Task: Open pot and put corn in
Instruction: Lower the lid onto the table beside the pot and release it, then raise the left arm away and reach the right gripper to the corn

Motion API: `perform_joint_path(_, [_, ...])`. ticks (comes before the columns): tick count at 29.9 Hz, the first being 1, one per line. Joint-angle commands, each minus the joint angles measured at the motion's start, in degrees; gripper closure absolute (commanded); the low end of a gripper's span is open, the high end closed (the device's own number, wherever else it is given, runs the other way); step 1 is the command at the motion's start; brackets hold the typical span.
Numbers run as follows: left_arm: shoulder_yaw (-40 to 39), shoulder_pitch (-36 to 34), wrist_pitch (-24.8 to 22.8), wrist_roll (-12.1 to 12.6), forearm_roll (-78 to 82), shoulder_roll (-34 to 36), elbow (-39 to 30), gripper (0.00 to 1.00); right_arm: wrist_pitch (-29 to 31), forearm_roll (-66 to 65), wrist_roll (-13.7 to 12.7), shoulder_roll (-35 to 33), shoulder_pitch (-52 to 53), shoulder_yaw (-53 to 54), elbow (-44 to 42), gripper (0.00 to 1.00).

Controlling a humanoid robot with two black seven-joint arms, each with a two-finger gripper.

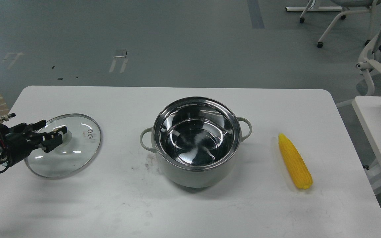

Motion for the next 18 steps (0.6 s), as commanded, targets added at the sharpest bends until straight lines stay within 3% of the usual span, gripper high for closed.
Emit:
perform_joint_path(1, [-0.2,-4.5,-0.1,0.0,-5.3,0.1,0.0,0.07,0.0,-7.1,0.0,-0.8,-1.4,-2.7,1.6,0.0])
perform_joint_path(6, [-0.6,-17.0,-1.1,0.0,-22.9,-0.3,-0.9,0.07,0.0,-21.1,0.0,-4.5,-1.7,-7.2,7.8,0.0])
perform_joint_path(8, [-0.6,-22.6,-3.6,0.0,-31.2,-2.7,-1.0,0.07,0.0,-25.8,0.0,-5.5,-2.0,-7.6,10.7,0.0])
perform_joint_path(12, [-1.4,-33.9,-13.8,0.0,-53.1,-12.2,-0.7,0.07,0.0,-40.6,0.0,-8.2,-3.2,-11.6,20.0,0.0])
perform_joint_path(14, [-2.7,-35.2,-16.0,0.0,-60.4,-13.5,-0.4,0.07,0.0,-43.7,-0.1,-9.1,-3.6,-13.2,22.8,0.0])
perform_joint_path(17, [-6.7,-37.1,-24.3,0.0,-77.9,-15.6,-0.1,0.02,0.0,-48.6,-0.7,-10.5,-5.4,-16.8,28.0,0.0])
perform_joint_path(18, [-8.8,-37.2,-28.1,2.7,-83.2,-16.5,-0.1,0.02,0.0,-51.0,-1.1,-11.3,-6.2,-18.4,29.4,0.0])
